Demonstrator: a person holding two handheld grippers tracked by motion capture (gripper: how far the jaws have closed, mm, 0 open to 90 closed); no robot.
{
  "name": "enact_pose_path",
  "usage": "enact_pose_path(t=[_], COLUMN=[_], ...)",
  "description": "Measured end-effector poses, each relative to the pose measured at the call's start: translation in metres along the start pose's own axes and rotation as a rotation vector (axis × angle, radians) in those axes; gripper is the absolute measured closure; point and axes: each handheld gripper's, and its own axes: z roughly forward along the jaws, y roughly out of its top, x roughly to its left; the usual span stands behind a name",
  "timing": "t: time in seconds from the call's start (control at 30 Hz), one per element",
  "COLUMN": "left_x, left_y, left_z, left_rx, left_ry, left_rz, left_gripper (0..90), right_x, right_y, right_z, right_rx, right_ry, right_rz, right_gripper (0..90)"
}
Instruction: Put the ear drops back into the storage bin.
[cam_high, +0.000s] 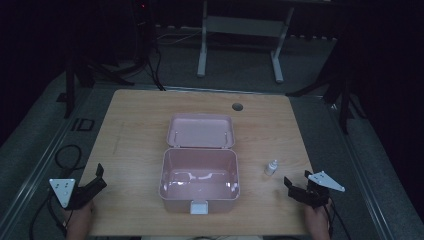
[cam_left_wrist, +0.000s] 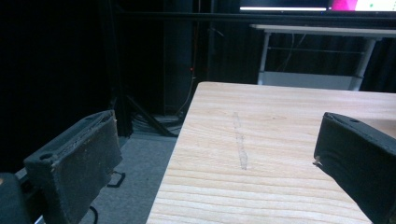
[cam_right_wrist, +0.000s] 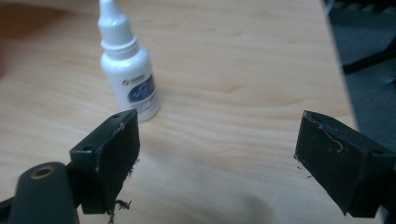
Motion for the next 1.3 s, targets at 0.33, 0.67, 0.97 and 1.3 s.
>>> enact_pose_path(t=[0.33,0.67,0.97,1.3], left_x=[0.000,-0.002,-0.003,-0.004], left_y=[0.000,0.001,0.000,0.000], left_z=[0.000,0.000,0.000,0.001], left_rx=[0.006,0.031,0.026,0.028], left_ry=[-0.010,-0.048,-0.052,-0.058], left_rz=[0.013,0.023,0.028,0.038], left_gripper=[0.5,0.5,0.5,0.5], right_x=[0.007,0.019,0.023,0.026], right_y=[0.014,0.035,0.044,0.052], right_z=[0.000,-0.003,-0.002,0.003], right_rx=[0.249,0.478,0.680,0.943], right_ry=[0.030,0.140,0.168,0.208], right_rz=[-0.028,-0.108,-0.182,-0.280], right_gripper=[13.8,13.3,12.7,13.8])
